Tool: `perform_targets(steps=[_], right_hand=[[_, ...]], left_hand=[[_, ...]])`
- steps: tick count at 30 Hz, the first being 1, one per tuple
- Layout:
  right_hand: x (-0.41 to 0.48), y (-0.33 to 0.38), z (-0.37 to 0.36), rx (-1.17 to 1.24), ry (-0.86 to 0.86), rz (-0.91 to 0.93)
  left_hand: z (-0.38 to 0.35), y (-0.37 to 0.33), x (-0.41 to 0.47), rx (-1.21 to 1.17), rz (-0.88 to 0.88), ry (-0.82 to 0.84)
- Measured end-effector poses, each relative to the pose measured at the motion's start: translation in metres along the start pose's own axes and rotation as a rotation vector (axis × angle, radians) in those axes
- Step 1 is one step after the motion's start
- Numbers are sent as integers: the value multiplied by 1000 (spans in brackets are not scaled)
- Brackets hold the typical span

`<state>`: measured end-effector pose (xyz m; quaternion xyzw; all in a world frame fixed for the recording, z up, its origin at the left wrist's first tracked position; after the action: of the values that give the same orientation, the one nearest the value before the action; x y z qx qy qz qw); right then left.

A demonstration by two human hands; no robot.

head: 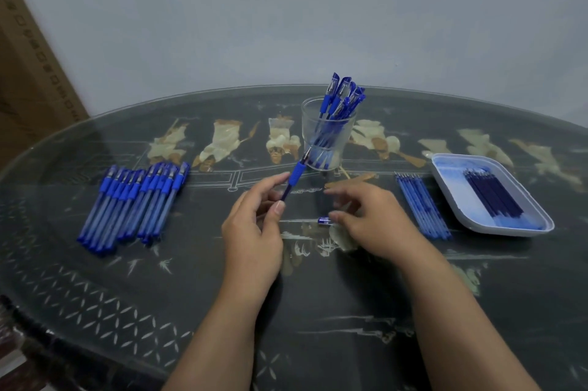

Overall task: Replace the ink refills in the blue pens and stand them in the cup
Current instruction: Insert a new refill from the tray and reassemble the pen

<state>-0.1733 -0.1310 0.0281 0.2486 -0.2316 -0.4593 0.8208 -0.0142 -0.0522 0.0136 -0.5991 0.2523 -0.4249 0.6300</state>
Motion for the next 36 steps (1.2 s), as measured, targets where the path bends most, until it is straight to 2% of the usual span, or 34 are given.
perform_targets(steps=[7, 9, 10, 12, 14, 16, 17, 25, 31, 36], right_hand=[[-1, 4, -8, -71, 236, 6], [-1, 4, -4, -61, 184, 1], [0, 5, 1, -16, 105, -5], [-1, 9, 15, 227, -111, -20], [-4, 18, 32, 671, -330, -2], [-7, 29, 44, 1014, -448, 39], [-7, 34, 48, 1064, -458, 57], [-8, 50, 44, 924, -418, 109], [-5, 51, 34, 705, -402, 158], [-5, 52, 29, 720, -427, 188]], left_hand=[[0, -1, -1, 0, 6, 25], [0, -1, -1, -18, 8, 27], [-1, -1, -2, -25, 9, 33], [-2, -1, -2, -31, 6, 52], [-4, -1, -3, -31, -5, 74], [-5, -2, -3, -30, -22, 97], [-6, -2, -3, -30, -29, 107], [-9, -4, -3, -29, -63, 132], [-8, -4, -4, -33, -56, 141], [-7, -3, -3, -67, -35, 126]])
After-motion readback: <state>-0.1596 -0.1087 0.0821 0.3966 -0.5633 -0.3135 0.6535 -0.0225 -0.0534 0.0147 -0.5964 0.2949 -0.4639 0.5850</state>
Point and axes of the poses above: each hand's wrist, its own x-axis towards the middle knuckle, its own z-axis out of the back of the hand, y = z × x, the point moved 5 cm from there along x, towards the middle knuckle, and after that the axes turned 8 degrees about z, right-handed, at the moved point
